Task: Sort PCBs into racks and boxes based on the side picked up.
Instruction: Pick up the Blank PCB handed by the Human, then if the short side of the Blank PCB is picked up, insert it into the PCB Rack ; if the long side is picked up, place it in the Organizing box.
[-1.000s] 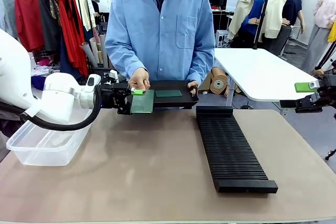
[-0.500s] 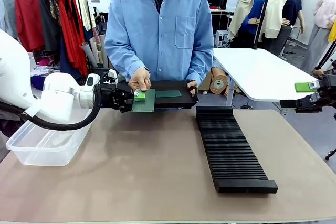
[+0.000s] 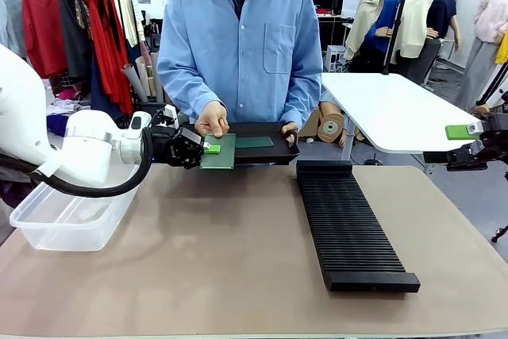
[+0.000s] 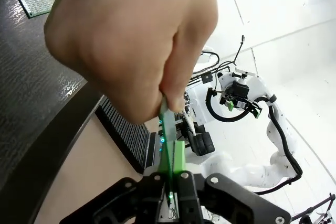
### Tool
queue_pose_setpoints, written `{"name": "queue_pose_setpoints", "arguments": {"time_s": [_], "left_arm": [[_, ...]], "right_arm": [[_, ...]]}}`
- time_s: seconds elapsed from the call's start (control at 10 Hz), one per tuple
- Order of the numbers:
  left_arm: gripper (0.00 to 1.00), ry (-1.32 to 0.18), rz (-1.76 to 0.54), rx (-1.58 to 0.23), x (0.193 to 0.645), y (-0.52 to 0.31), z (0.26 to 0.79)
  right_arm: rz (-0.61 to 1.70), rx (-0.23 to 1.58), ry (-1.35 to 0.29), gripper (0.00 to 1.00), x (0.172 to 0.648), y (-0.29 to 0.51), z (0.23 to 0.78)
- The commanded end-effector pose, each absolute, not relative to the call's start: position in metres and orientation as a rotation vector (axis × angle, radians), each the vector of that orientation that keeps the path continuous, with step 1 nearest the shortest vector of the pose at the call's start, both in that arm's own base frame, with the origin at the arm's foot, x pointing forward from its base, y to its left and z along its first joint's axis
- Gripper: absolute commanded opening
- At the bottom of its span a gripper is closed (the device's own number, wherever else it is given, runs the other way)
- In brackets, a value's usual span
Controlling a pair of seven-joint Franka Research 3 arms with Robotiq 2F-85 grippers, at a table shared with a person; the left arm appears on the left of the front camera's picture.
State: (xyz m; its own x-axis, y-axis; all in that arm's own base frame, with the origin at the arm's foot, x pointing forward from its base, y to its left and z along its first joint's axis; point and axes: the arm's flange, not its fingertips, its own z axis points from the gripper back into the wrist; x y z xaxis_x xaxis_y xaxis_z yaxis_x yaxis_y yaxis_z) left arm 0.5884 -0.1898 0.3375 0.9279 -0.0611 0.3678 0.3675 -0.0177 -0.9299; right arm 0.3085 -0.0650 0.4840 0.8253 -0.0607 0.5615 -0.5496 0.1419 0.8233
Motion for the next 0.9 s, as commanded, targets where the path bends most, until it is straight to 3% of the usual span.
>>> {"name": "queue_pose_setpoints", "arguments": {"time_s": [0.0, 0.8], "left_arm": [[0.0, -0.217, -0.349, -1.601, 0.5879, -0.1921, 0.3387], [0.0, -0.246, -0.346, -1.556, 0.5884, -0.1898, 0.3375]], "right_arm": [[0.391, 1.401, -0.537, 1.0, 0.3107, -0.0656, 0.4882], [0.391, 1.401, -0.537, 1.0, 0.3107, -0.0656, 0.4882]]}}
